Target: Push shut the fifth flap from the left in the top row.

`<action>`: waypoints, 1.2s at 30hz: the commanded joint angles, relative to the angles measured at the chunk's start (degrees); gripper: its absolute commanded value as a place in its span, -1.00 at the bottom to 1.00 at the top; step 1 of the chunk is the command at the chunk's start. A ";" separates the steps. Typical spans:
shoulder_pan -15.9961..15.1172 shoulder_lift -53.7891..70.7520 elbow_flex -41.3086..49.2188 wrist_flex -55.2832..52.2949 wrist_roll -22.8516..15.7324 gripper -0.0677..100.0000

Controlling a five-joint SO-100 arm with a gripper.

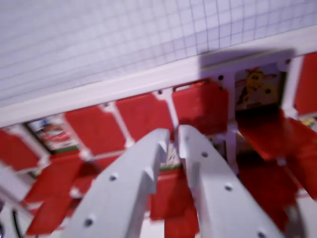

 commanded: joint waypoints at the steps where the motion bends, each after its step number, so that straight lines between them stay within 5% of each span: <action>1: -1.23 18.54 2.37 1.67 -0.70 -0.95; 12: -2.64 38.06 16.96 7.47 -2.37 -0.95; 36: -3.69 74.27 45.18 8.96 -13.54 -0.95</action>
